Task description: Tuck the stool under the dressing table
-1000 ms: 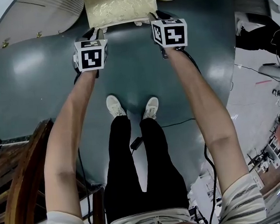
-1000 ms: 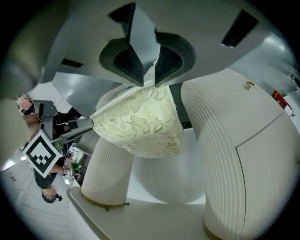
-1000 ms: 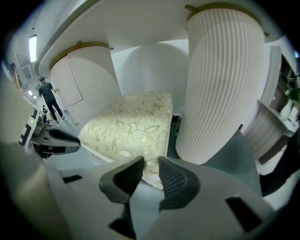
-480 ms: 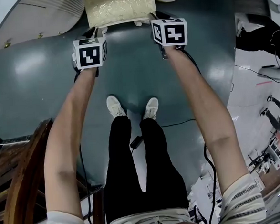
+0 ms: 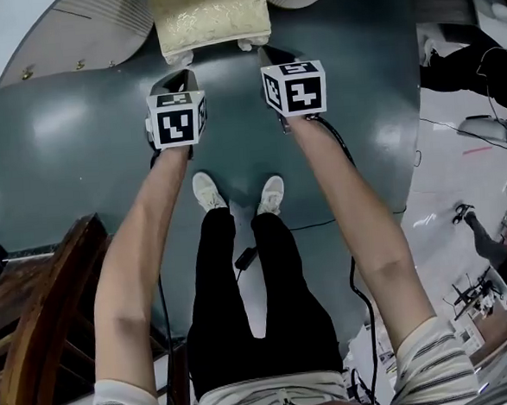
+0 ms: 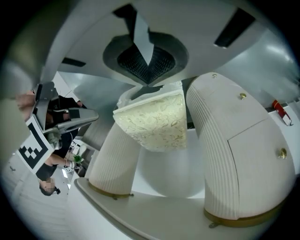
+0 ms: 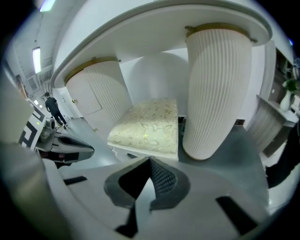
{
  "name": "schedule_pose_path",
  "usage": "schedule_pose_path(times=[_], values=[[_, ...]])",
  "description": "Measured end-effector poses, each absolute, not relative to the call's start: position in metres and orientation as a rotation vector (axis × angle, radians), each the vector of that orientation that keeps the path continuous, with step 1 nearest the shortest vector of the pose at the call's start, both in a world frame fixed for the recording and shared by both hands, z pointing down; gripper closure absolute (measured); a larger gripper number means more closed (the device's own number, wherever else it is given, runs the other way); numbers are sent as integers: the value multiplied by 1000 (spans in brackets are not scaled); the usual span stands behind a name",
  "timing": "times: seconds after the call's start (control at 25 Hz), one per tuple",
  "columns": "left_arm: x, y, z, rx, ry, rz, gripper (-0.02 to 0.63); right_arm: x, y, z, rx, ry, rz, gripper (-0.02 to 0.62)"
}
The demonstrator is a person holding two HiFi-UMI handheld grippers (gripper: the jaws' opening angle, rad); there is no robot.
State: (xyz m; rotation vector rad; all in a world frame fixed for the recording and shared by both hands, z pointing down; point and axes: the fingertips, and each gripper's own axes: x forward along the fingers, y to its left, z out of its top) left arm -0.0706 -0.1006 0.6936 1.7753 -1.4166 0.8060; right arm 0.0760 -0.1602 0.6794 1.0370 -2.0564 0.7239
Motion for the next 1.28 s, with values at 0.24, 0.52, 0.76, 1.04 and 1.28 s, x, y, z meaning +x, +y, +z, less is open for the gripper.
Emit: schedule_pose_path(times=[0.24, 0.52, 0.76, 1.04, 1.28], values=[[-37, -55, 659, 1766, -1424, 685, 600, 95, -99, 652, 1083, -2081, 812, 581], [-24, -5, 591, 1748, -1513, 571, 600, 123, -46, 586, 1156, -2137, 814, 581], [5, 43, 512, 1806, -1541, 488, 600, 126, 3, 499, 1155, -2254, 780, 581], [23, 91, 390, 1940, -1596, 408, 600, 137, 53, 383, 1151, -2381, 660, 581], [48, 122, 292, 2013, -1641, 321, 600, 153, 99, 298, 1130, -2467, 604, 581]])
